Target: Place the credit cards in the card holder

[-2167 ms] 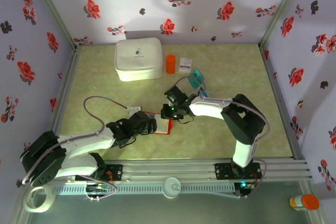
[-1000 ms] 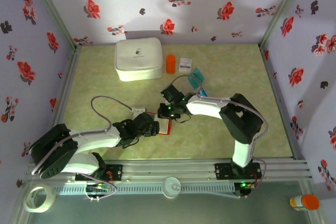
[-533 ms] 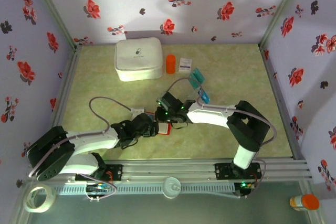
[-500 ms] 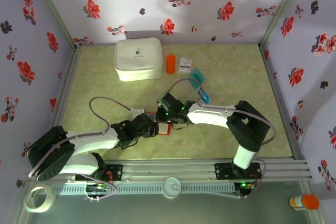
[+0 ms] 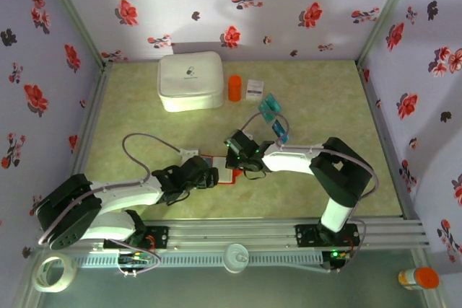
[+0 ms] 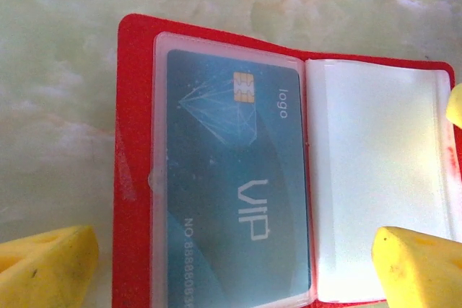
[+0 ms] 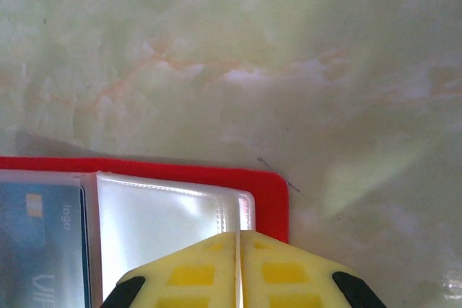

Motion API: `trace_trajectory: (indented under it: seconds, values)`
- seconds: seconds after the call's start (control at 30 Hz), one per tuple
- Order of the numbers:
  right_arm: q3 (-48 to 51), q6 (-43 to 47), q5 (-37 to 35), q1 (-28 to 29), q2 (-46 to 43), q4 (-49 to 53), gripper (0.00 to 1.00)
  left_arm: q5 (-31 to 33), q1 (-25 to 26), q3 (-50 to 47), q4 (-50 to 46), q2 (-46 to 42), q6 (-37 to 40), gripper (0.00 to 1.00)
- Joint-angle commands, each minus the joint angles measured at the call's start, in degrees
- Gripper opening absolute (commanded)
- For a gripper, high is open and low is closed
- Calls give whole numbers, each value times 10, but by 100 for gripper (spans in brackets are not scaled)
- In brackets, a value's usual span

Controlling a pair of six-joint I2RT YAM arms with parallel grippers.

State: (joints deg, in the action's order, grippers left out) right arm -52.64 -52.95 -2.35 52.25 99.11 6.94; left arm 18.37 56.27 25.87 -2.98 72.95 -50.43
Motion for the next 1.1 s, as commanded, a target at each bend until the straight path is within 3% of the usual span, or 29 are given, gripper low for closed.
trace_trajectory:
  seconds: [0.0,1.07]
  values:
    - [4,29,7,-4,-7,-19,10,5,3,3,7,3,4,98]
    - [-39,41,96,10,69,-39,4,0,4,1,25,3,7,100]
